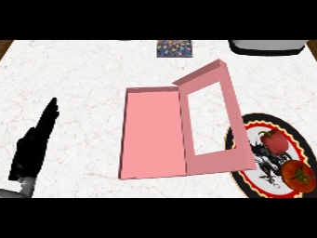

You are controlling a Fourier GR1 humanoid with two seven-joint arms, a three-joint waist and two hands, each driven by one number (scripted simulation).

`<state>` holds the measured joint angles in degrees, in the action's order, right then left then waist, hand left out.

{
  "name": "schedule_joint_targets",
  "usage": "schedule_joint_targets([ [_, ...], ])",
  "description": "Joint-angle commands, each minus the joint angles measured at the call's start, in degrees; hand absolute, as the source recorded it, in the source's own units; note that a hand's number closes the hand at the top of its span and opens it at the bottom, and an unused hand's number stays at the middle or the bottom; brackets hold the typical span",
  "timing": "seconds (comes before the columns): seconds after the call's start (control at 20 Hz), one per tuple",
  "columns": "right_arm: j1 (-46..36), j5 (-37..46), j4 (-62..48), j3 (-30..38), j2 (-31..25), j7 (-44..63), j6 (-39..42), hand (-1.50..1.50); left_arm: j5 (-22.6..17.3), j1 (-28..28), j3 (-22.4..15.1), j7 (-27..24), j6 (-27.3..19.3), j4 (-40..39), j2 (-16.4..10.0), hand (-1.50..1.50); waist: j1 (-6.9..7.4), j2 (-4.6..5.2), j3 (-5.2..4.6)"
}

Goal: Pick the tomato from the plate and place it in the cardboard box

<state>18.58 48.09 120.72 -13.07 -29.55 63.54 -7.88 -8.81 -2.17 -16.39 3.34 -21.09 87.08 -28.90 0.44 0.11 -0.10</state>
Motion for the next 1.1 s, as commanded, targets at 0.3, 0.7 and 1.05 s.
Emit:
schedule_joint_targets([
  [0.3,-0.48,3.6,-3.29,1.47,6.69,4.21,4.85,-1.5,3.16,3.14,1.69,0.49,0.42,2.81,1.7,0.0,-0.42,-0.22,0.11],
  [0.7,-7.03,6.75,-11.69,4.77,12.47,-0.73,4.66,-1.5,5.29,1.16,5.23,2.85,4.15,2.15,2.84,0.0,-0.37,-0.11,0.12],
  [1.05,-3.07,8.53,-12.09,6.44,15.44,-5.28,4.28,-1.5,8.05,2.03,7.51,3.81,6.61,3.65,6.04,0.0,-0.5,-0.15,0.11],
])
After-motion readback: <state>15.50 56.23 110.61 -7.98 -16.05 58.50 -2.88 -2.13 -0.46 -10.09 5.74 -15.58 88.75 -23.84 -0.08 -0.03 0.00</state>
